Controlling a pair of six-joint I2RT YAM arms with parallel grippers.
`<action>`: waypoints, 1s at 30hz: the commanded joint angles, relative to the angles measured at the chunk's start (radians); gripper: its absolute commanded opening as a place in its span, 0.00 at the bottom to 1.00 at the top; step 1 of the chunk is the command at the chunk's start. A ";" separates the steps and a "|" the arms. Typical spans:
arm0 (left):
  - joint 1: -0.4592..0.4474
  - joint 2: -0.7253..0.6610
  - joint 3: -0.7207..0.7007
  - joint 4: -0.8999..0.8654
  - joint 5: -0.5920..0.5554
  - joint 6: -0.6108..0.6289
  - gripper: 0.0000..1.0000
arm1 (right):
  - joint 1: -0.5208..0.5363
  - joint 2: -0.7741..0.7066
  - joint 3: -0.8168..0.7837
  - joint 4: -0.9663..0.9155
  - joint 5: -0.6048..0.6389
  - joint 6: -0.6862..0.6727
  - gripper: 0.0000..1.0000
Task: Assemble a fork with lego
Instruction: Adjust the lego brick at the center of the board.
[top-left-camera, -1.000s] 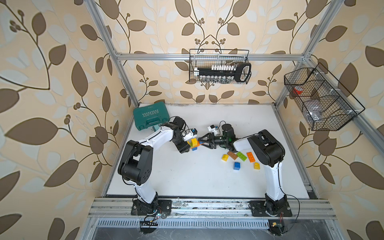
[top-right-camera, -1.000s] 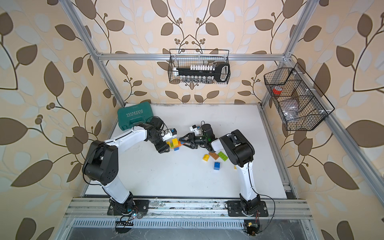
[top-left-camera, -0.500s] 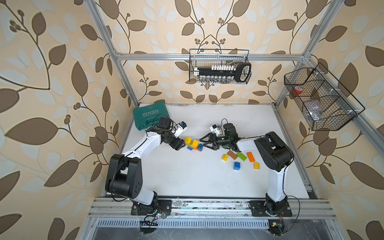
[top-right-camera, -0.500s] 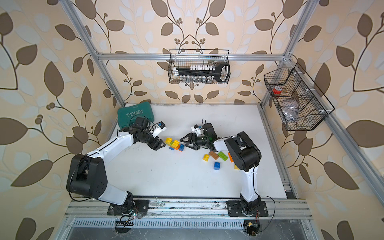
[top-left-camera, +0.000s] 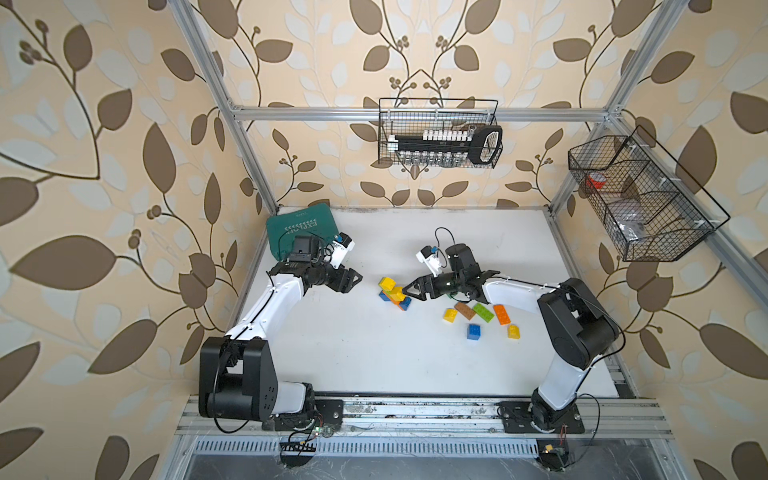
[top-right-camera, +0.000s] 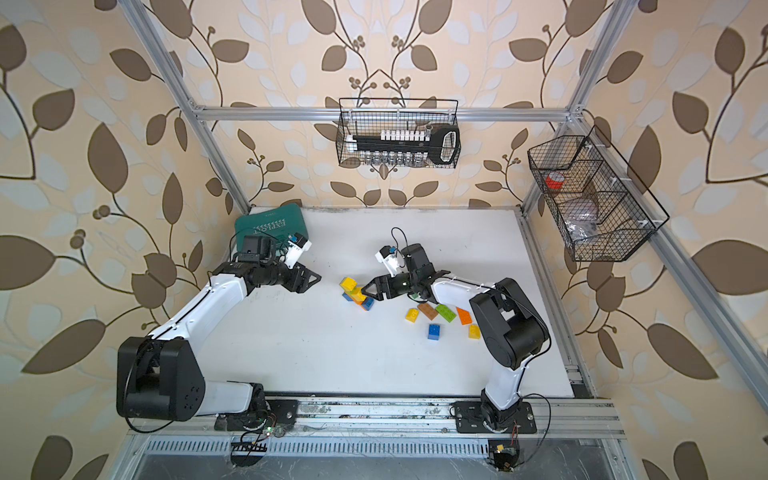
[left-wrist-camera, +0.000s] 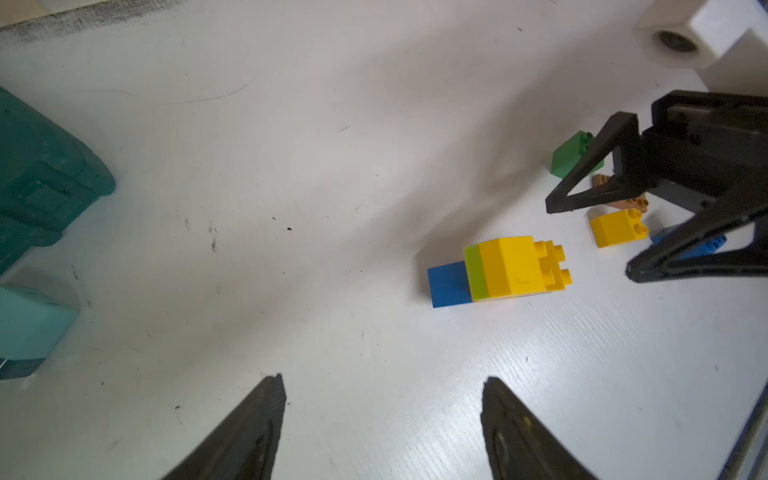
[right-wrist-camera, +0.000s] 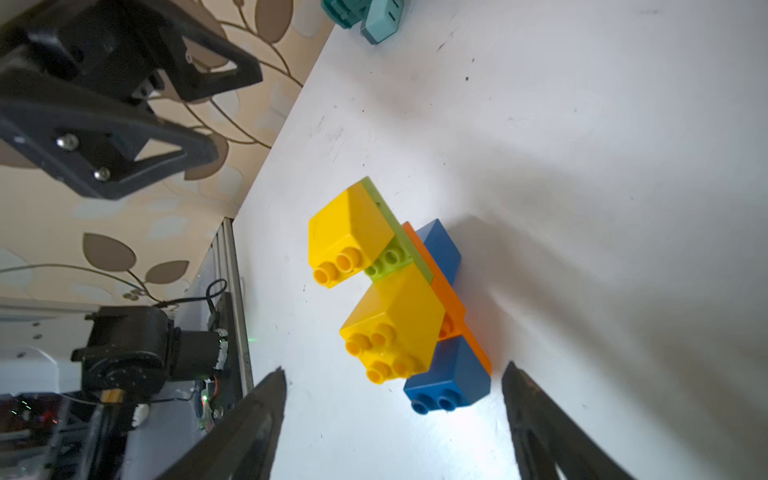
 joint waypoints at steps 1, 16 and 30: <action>0.031 -0.044 -0.010 0.060 0.074 -0.120 0.76 | 0.049 -0.031 -0.017 -0.012 0.093 -0.169 0.83; 0.101 -0.065 -0.033 0.108 0.127 -0.316 0.75 | 0.131 0.033 0.035 -0.017 0.308 -0.292 0.66; 0.137 -0.048 0.001 0.049 0.175 -0.325 0.69 | 0.142 0.121 0.137 -0.063 0.200 -0.254 0.36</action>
